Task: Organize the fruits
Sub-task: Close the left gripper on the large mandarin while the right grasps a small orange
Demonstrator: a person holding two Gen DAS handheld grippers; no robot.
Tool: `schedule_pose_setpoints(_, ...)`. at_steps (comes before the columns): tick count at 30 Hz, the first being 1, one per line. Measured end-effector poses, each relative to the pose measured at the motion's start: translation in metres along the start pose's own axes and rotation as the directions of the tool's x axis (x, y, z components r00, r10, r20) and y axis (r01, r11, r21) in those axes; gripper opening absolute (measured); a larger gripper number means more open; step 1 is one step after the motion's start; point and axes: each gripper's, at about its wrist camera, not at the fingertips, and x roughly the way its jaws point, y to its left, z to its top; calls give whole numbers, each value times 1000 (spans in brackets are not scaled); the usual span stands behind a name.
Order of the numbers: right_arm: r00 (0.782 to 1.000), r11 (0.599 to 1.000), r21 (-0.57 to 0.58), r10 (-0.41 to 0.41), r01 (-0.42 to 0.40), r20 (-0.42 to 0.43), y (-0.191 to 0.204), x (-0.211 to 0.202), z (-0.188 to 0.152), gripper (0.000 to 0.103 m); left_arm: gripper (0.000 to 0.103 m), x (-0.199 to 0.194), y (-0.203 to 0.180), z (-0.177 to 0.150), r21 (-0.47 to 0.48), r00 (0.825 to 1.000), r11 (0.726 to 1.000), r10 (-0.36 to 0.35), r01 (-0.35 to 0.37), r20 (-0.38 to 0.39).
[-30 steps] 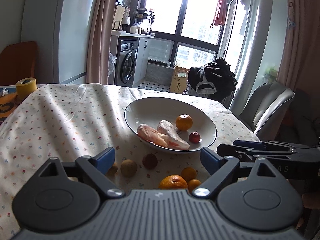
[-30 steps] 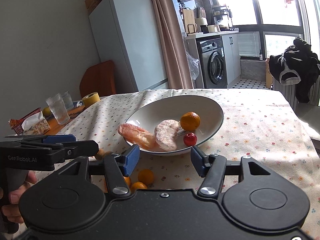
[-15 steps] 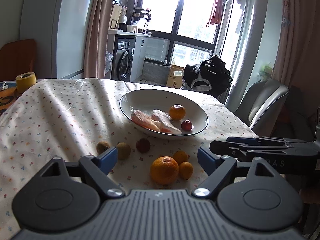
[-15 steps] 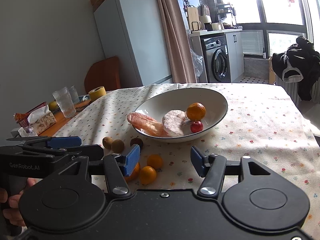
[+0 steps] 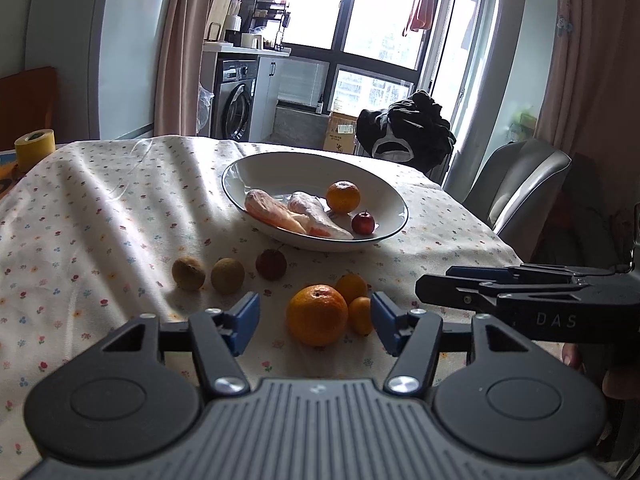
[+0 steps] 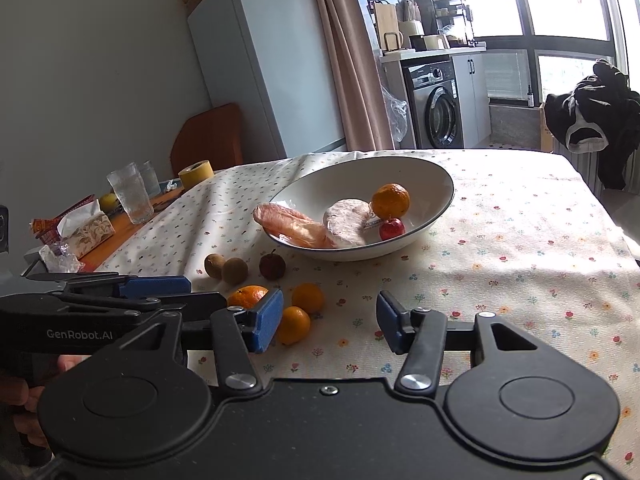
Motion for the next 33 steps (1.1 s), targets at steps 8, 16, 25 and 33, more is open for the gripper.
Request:
schedule_pose_setpoints(8,1000,1000,7,12,-12,-22,-2,5,-5,48,52,19,-2,-3,-13,999,1000,-15,15,-29)
schedule_pose_setpoints(16,999,1000,10,23,-23,-41,-4,12,-7,48,52,34,3,-6,-35,998,999,-9,7,-60)
schedule_pose_setpoints(25,997,999,-1,50,-50,-58,2,22,-7,48,39,36,6,-8,-60,998,998,9,-13,-66)
schedule_pose_setpoints(33,994,997,-19,72,-74,-86,11,36,-3,48,39,21,20,-6,-89,998,995,45,-50,-48)
